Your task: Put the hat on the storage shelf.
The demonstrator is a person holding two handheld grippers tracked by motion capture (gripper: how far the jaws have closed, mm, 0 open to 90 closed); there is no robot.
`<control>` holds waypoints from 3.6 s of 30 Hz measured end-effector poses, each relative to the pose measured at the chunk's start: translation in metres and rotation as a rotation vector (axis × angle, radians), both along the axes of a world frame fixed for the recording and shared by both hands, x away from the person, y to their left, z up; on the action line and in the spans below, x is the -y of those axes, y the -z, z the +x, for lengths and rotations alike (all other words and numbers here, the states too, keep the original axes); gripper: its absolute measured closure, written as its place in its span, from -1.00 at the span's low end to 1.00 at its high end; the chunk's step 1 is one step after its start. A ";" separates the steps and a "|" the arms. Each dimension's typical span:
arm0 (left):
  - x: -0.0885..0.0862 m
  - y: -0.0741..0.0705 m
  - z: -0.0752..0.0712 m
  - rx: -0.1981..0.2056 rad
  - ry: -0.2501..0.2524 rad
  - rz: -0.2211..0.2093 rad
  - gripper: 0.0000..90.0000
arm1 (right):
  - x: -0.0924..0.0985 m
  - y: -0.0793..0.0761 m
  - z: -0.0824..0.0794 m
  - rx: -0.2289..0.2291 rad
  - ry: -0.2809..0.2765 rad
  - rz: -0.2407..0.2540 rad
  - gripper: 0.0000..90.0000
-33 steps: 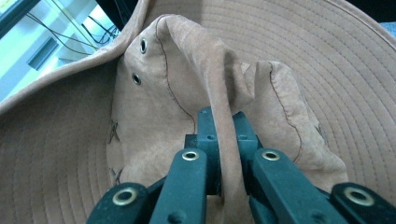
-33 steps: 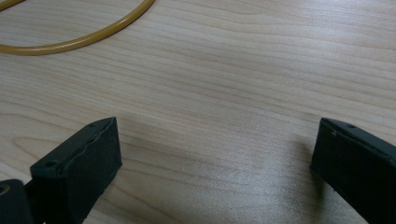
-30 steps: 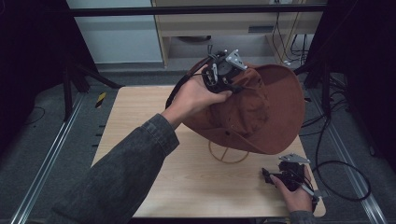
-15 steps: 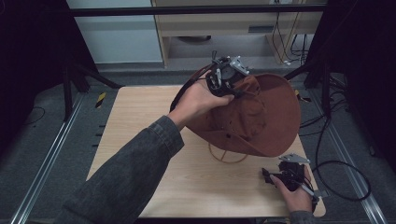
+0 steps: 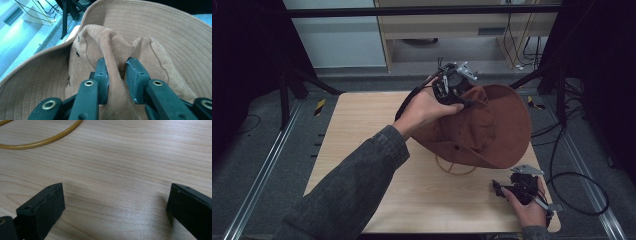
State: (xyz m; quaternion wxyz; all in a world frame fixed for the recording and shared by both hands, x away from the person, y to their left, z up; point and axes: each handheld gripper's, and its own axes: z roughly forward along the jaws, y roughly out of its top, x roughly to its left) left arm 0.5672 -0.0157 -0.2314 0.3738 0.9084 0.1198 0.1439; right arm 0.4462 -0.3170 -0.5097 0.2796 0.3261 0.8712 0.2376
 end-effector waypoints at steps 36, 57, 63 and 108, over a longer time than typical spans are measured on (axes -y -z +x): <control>-0.024 -0.009 -0.019 0.012 -0.029 -0.069 -0.65 | 0.000 0.000 0.000 -0.001 0.000 -0.001 -0.97; -0.112 -0.021 -0.037 0.024 -0.127 -0.119 -0.84 | 0.000 0.000 0.000 -0.001 0.000 -0.001 -0.96; -0.138 -0.018 -0.041 0.029 -0.156 -0.130 -0.85 | 0.000 0.000 0.000 0.005 0.004 -0.001 -0.97; -0.270 0.146 -0.066 -0.096 -0.381 -0.222 -0.89 | -0.001 0.001 -0.002 0.000 0.015 -0.001 -0.97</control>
